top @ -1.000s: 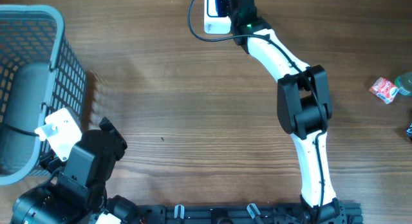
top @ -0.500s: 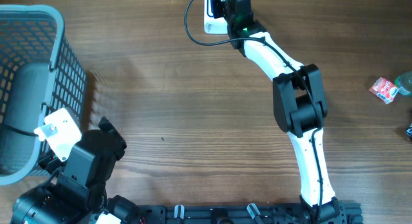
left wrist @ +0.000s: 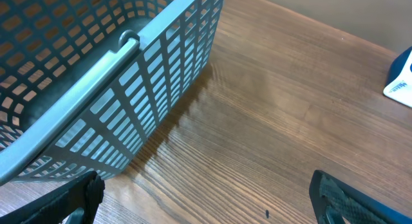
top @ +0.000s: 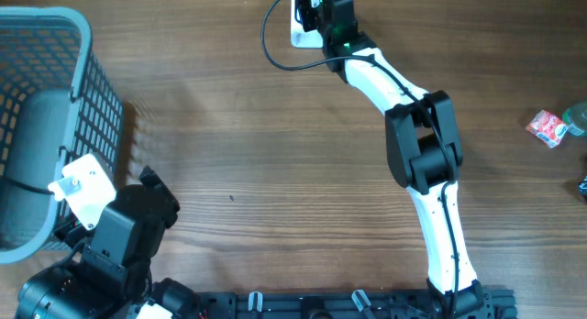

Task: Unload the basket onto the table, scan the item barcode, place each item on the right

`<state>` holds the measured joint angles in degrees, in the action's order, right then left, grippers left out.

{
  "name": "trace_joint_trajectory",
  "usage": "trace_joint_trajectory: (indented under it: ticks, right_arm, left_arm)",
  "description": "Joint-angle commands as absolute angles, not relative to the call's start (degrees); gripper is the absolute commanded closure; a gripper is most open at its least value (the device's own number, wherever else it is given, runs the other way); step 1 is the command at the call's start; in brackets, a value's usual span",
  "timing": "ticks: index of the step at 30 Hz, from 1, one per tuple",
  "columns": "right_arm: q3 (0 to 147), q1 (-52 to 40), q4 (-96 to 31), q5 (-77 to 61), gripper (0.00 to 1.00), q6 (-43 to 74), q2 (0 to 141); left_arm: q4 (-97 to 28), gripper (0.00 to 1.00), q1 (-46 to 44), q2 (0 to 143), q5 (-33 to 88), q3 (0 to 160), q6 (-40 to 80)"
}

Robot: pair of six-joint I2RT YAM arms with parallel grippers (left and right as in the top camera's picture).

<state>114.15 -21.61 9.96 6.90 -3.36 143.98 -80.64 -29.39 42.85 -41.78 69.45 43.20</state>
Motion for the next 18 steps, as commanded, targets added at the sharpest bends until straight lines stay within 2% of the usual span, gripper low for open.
trace_joint_trajectory:
  ticks: [1, 6, 11, 14, 18]
  right_arm:
    - [114.78, -22.33, 7.16, 6.37, 0.63, -5.04, 140.33]
    - [114.78, -22.33, 2.92, 6.70, 0.64, -7.51, 134.32]
    - [114.78, -22.26, -3.90, 13.80, 0.63, -9.91, 127.72]
    - [114.78, -21.43, -16.95, 24.64, 0.62, -8.80, 122.65]
    - [114.78, -17.08, -39.94, 29.10, 0.62, 4.36, 117.32]
  left_arm:
    - [-80.66, 0.00, -29.06, 42.76, -43.62, 69.12, 43.77]
    - [-80.68, 0.00, -29.06, 42.76, -44.49, 69.12, 43.77]
    - [-80.68, 0.00, -29.06, 42.76, -44.51, 69.12, 43.77]
    - [-80.66, 0.00, -29.06, 42.76, -44.93, 69.12, 43.77]
    - [-80.64, 0.00, -29.06, 42.76, -45.10, 69.12, 43.77]
